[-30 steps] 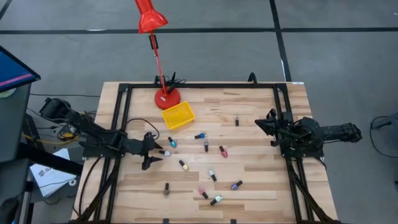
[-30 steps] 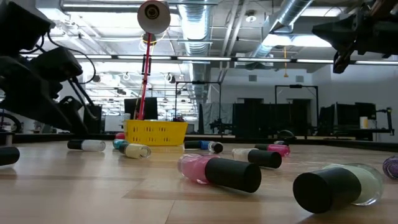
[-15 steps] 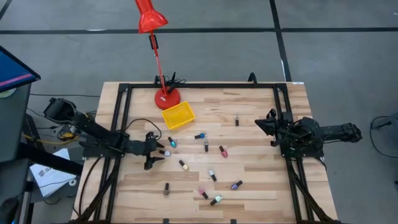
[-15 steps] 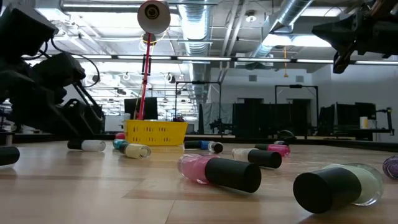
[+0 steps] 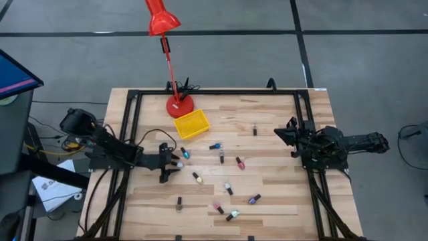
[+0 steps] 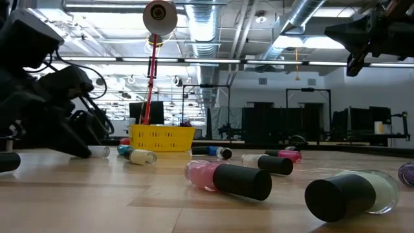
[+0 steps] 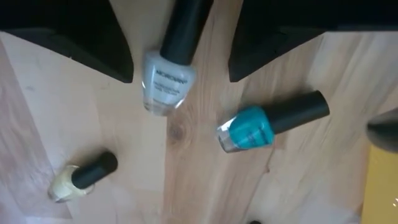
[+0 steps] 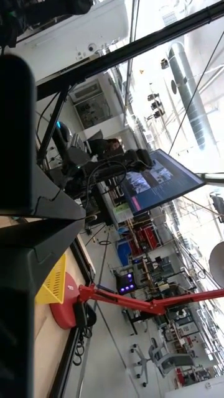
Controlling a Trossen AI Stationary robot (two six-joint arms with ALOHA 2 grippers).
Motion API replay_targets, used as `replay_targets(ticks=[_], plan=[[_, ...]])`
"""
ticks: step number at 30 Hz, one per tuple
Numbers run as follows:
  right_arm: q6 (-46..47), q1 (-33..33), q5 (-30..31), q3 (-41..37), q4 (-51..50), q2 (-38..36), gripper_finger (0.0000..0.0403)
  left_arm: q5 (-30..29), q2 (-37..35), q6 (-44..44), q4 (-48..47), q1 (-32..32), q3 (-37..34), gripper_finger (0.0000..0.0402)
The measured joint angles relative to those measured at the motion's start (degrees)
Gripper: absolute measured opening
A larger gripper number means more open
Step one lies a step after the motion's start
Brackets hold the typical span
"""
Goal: Pick & Place Nail Polish
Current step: Put the white nail polish into the yellow basket
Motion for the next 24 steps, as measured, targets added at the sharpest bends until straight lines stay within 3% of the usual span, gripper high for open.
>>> replay_targets(ticks=[14,21,24], plan=[[0.00,0.00,0.00,0.00,0.02,0.00,0.0000,0.06,2.20,-1.11,1.22,0.04,0.02,0.0111],[0.00,0.00,-0.02,0.00,0.00,0.00,0.0000,0.17,-0.90,-12.92,-0.14,0.46,1.20,0.0111],[0.00,0.00,-0.02,0.00,0.02,0.00,0.0000,1.53,-3.55,-14.11,-1.12,1.47,3.34,0.0111]])
